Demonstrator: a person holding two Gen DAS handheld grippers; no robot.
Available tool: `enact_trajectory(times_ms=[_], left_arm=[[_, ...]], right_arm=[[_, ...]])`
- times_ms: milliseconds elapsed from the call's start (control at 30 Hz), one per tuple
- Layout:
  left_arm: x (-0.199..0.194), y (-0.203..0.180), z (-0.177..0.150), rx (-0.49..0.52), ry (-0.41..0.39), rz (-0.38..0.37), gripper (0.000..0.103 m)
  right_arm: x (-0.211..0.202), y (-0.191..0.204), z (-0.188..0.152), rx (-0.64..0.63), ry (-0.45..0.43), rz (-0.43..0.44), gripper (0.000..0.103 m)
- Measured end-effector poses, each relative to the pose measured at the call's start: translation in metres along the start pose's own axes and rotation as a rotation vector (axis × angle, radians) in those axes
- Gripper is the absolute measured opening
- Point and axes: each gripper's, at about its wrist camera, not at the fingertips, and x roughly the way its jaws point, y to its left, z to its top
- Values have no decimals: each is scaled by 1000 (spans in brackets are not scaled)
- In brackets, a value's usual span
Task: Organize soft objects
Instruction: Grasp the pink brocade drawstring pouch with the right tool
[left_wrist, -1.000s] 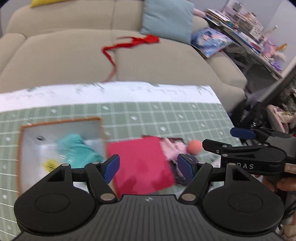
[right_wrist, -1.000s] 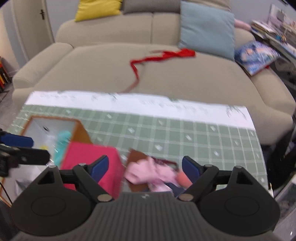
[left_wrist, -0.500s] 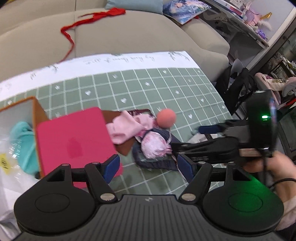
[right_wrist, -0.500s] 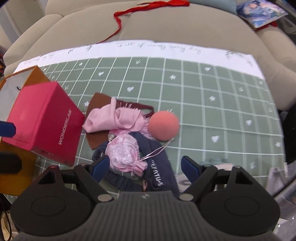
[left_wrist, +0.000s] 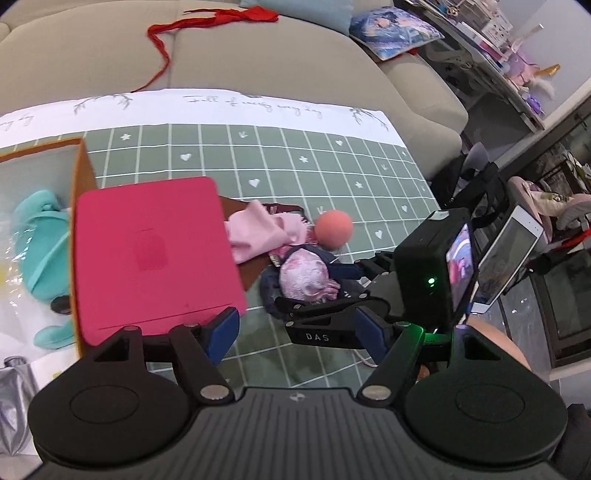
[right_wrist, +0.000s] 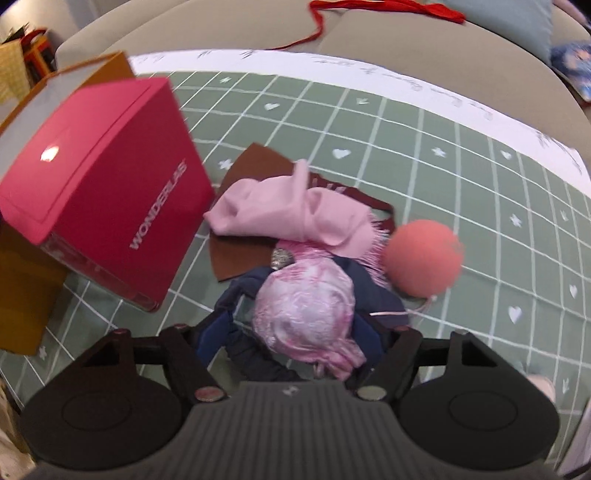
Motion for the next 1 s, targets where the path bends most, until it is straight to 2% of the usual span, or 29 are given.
enact_trajectory(times_ms=[33,100,267,467,700,900,1000], left_arm=[[-2,2,-2,-5,-2,3,83],[-5,8,-4,-18,-3,7,83],[-13,24,-9,-63,11,-25,83],[-22,33,-15,-66,4,-6,83],[-23,31,-19,-53,10,0,83],[-14,19,-27,-37,26,-28,83],[-5,10,-33,2,53,-36,83]], right_arm=[[4,0,-1,-3,0,-6,71],[11,-3,-1,16,8,-22,60],[12,-8,-2,34,1,-10,55],[4,-7,-2,20,-13,-23,54],[-26,-5,4,14,-66,-15,54],[-60,-16,9,62,-112,1,54],[-81,-26,10,104,-152,26,54]])
